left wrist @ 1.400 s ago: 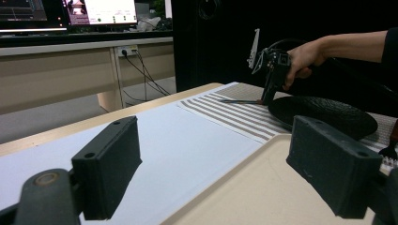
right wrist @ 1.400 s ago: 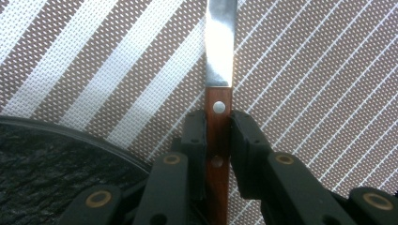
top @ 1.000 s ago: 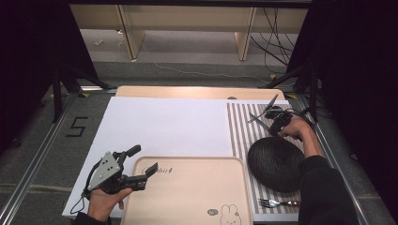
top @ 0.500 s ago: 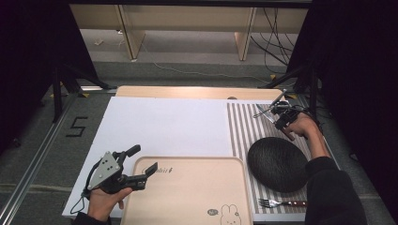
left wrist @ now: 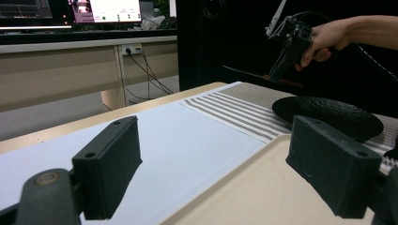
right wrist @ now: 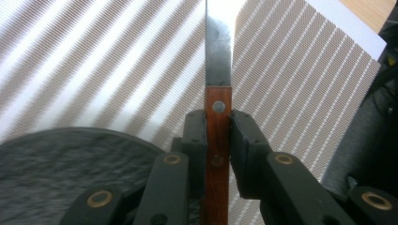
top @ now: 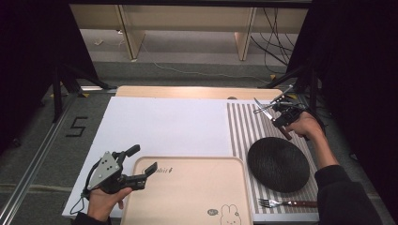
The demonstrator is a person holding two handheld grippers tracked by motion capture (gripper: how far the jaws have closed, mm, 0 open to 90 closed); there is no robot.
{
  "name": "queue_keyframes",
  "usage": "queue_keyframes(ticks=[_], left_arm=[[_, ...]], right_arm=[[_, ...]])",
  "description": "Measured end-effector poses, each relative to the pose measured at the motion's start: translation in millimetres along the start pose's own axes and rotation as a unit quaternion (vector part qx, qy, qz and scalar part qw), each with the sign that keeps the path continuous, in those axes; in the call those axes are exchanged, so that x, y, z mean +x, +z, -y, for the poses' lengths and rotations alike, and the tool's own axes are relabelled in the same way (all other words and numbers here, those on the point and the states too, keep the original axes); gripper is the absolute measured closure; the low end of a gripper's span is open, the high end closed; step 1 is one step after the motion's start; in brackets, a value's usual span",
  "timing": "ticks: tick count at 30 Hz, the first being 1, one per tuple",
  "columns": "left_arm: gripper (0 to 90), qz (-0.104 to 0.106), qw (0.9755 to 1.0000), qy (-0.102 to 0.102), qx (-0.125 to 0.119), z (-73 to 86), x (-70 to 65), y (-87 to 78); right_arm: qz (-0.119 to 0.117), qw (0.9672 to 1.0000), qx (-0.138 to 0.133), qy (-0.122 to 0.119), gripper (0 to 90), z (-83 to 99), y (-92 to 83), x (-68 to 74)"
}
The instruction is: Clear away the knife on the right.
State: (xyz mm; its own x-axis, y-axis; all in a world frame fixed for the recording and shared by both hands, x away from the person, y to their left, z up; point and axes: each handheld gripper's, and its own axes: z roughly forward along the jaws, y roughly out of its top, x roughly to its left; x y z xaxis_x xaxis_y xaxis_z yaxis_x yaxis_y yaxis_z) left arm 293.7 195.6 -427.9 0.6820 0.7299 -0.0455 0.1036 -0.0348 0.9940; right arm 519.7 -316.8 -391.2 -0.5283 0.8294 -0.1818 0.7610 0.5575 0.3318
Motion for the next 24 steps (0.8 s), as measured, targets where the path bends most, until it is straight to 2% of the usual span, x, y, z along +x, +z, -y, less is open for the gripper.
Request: queue_keyframes(ticks=[3,6,8,9,10,12,14,17,20,24], left_arm=[[16.7,0.0,1.0,0.0,0.0,0.0,0.4,-0.1],[16.7,-0.002,1.0,-0.001,0.0,0.2,1.0,-0.2],[16.7,-0.002,1.0,-0.001,0.0,0.0,0.9,-0.4],[16.7,-0.002,1.0,0.0,-0.001,-0.1,1.0,-0.4],[16.7,-0.003,1.0,-0.001,-0.001,-0.2,1.0,-0.5],[16.7,-0.003,1.0,0.0,-0.002,0.0,1.1,-0.3],[16.8,-0.004,1.0,0.0,0.0,-0.5,0.8,-1.3],[16.8,-0.005,1.0,0.0,-0.002,-0.6,1.1,-1.4],[16.8,-0.006,1.0,-0.001,-0.001,-0.4,1.3,-1.1],[16.8,-0.006,1.0,0.001,0.0,-0.6,0.9,-1.1]], right_arm=[[-0.01,0.9999,-0.004,-0.008,77.5,1.3,-7.7,6.7],[-0.02,0.9994,-0.02,-0.021,77.5,3.2,-15.3,14.6],[-0.026,0.9989,-0.033,-0.021,77.6,5.1,-19.9,21.5],[-0.028,0.9988,-0.037,-0.016,77.5,6.2,-22.7,26.3],[-0.022,0.9981,-0.052,-0.023,77.6,7.6,-23.0,29.6],[-0.016,0.9979,-0.056,-0.028,77.6,10.4,-26.7,41.0],[-0.024,0.9972,-0.065,-0.027,77.6,13.0,-32.0,49.7],[-0.035,0.9963,-0.069,-0.038,77.6,17.3,-40.4,63.2],[-0.049,0.9934,-0.074,-0.074,77.5,21.4,-45.6,74.9],[-0.056,0.9912,-0.074,-0.095,77.6,26.5,-50.3,93.9]])
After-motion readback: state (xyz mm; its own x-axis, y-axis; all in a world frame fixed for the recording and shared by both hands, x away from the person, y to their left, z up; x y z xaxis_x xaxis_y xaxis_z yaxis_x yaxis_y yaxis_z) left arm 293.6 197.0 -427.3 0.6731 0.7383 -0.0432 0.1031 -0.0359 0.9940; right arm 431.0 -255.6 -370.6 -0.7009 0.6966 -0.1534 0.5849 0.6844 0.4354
